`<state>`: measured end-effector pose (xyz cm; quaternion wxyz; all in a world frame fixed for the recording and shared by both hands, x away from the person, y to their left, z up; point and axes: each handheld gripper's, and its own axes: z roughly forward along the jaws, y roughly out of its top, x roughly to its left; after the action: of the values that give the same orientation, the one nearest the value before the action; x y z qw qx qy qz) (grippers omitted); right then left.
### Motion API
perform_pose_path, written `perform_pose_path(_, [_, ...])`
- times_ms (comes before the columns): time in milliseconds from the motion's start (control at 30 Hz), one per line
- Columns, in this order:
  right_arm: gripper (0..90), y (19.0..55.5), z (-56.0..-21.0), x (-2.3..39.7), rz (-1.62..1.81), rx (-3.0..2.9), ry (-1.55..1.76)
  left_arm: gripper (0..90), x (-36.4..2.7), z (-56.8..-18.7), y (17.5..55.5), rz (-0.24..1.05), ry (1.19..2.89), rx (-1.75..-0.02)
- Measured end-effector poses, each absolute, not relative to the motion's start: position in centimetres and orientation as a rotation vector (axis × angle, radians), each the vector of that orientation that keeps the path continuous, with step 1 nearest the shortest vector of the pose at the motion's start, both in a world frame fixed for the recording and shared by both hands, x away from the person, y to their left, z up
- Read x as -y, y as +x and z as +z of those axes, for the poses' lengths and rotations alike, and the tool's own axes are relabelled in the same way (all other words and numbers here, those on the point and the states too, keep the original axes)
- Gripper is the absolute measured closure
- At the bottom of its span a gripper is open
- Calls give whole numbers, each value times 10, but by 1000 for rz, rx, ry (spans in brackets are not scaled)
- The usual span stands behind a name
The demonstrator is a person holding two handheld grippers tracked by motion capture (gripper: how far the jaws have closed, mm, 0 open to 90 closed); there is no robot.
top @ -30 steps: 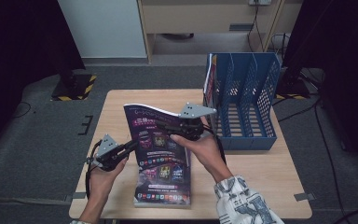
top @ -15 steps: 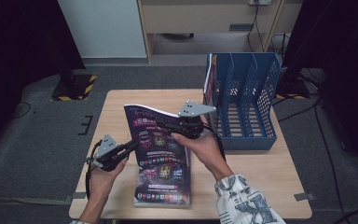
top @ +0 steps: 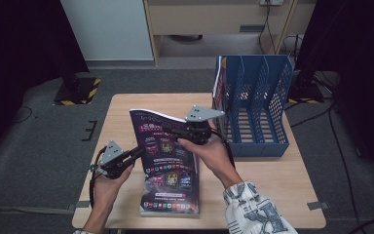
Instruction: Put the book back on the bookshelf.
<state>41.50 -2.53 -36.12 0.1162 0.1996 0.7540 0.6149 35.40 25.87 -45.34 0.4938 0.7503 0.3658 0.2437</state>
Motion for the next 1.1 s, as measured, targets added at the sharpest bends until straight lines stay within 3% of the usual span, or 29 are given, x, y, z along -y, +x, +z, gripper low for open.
perform_pose_path(300, [819,415,-363,25,1786,-2192,603,808,-259,-454,354,584,1807,-890])
perform_pose_path(1100, [821,412,-365,26,1812,-2147,597,793,-261,-457,355,566,1784,-905])
